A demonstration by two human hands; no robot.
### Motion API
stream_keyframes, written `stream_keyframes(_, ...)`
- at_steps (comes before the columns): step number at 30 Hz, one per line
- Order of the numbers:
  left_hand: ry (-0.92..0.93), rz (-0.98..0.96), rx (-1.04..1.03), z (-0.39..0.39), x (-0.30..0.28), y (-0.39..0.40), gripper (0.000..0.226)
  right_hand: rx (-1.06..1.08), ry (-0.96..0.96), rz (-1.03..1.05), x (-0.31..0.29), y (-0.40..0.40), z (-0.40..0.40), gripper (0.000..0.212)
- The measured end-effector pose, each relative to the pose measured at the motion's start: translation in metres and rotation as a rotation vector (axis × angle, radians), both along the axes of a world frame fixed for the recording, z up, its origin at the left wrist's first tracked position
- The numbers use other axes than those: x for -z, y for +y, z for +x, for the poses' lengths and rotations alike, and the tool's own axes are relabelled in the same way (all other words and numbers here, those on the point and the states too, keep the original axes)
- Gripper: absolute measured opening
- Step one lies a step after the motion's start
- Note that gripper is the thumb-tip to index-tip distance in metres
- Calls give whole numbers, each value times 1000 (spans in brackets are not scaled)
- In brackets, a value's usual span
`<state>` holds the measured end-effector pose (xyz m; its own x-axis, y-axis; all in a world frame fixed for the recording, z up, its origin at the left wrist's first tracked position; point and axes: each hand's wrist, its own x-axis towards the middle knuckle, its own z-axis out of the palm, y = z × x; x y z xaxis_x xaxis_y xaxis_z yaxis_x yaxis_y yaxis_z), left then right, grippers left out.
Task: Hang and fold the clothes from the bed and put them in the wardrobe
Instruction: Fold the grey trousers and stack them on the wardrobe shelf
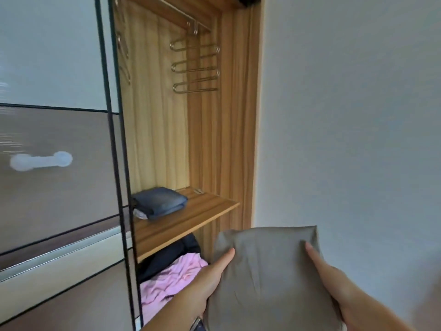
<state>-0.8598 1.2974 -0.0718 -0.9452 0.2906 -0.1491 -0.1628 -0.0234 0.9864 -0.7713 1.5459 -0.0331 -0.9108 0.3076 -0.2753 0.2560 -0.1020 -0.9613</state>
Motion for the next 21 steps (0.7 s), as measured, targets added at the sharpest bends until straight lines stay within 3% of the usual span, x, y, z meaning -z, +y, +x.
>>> stream_keyframes(3, -51, -4, -18, -26, 2, -13, 25, -11, 13, 15, 11, -8, -53, 67)
stream_keyframes(9, -166, -43, -201, -84, -9, -15, 70, -135, 61, 68, 9, -3, -154, 56)
stream_keyframes(12, -189, -15, -263, -107, -21, -15, 72, -188, 94, 39, -3, -2, -207, 55)
stream_keyframes(16, -207, -74, -477, -144, -35, -33, 88, -274, 75, 69, -13, -28, -282, 71)
stream_keyframes(21, -252, -76, -609, -204, -27, -70, 85, -264, 229, 89, -8, -75, -364, 59)
